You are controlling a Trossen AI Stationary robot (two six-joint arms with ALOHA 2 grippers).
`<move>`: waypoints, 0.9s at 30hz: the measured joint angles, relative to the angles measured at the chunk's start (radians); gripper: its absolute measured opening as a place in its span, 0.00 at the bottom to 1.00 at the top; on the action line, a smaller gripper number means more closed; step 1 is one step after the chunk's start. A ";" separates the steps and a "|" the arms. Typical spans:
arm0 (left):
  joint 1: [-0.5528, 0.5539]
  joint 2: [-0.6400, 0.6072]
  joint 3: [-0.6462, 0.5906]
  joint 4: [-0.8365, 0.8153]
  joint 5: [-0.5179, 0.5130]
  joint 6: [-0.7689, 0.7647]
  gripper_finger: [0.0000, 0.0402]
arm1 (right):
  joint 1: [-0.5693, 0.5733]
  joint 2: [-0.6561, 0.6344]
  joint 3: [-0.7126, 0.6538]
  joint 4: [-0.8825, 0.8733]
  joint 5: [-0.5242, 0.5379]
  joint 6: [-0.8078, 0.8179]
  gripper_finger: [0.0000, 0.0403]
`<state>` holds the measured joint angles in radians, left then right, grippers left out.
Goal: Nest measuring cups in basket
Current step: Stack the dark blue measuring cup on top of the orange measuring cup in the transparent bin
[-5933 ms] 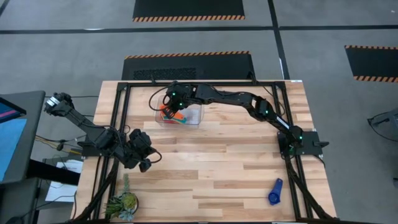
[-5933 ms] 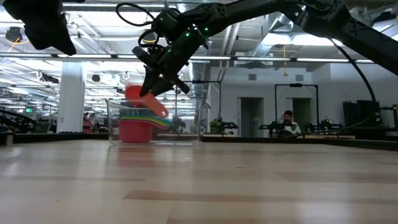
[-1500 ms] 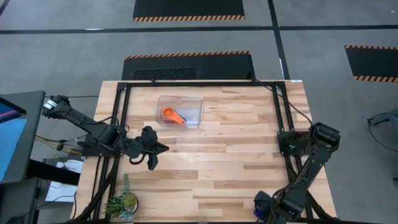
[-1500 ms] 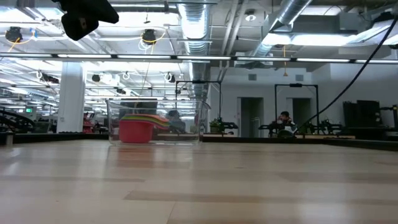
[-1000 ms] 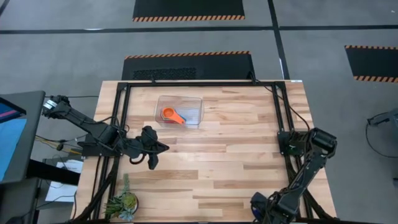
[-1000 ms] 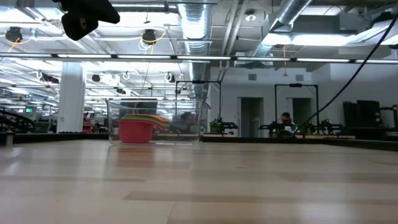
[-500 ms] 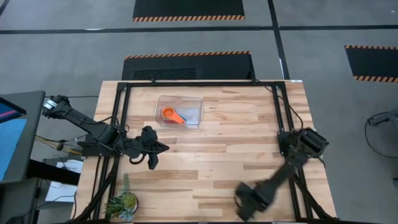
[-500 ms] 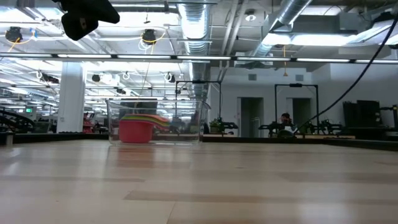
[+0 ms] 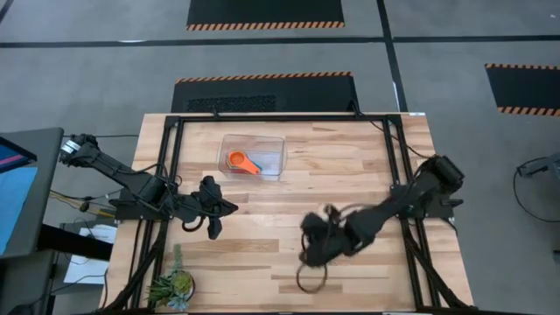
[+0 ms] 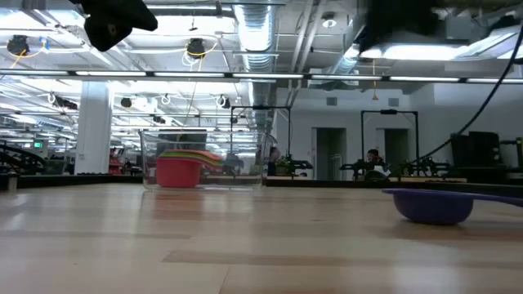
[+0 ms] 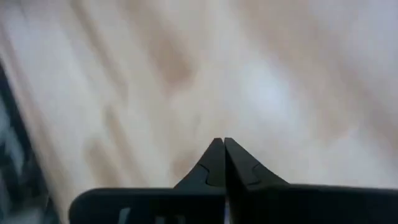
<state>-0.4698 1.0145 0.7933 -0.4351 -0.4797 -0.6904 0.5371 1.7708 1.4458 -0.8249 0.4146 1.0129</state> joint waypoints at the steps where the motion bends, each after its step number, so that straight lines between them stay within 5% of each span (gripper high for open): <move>1: 0.000 0.000 0.000 0.000 0.000 0.012 0.00 | -0.008 -0.021 0.014 0.008 0.051 -0.035 0.02; 7: 0.000 0.000 0.000 0.003 -0.018 0.106 0.00 | -0.050 -0.139 0.061 0.081 0.229 -0.203 0.07; 14: 0.025 0.016 0.000 0.046 -0.019 0.114 0.00 | -0.049 -0.190 0.063 -0.210 0.061 -0.046 0.04; 21: 0.181 0.241 0.025 0.480 0.245 0.344 0.00 | 0.052 -0.228 0.062 -0.507 0.245 0.310 0.05; 24: 0.241 0.358 0.107 0.516 0.286 0.365 0.00 | 0.099 -0.276 0.063 -0.505 0.315 0.342 0.06; 27: 0.276 0.461 0.200 0.497 0.357 0.365 0.00 | 0.133 -0.296 0.063 -0.540 0.261 0.321 0.05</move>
<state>-0.1934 1.4759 0.9931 0.0617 -0.1224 -0.3253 0.6703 1.4745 1.5089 -1.3650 0.6755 1.3338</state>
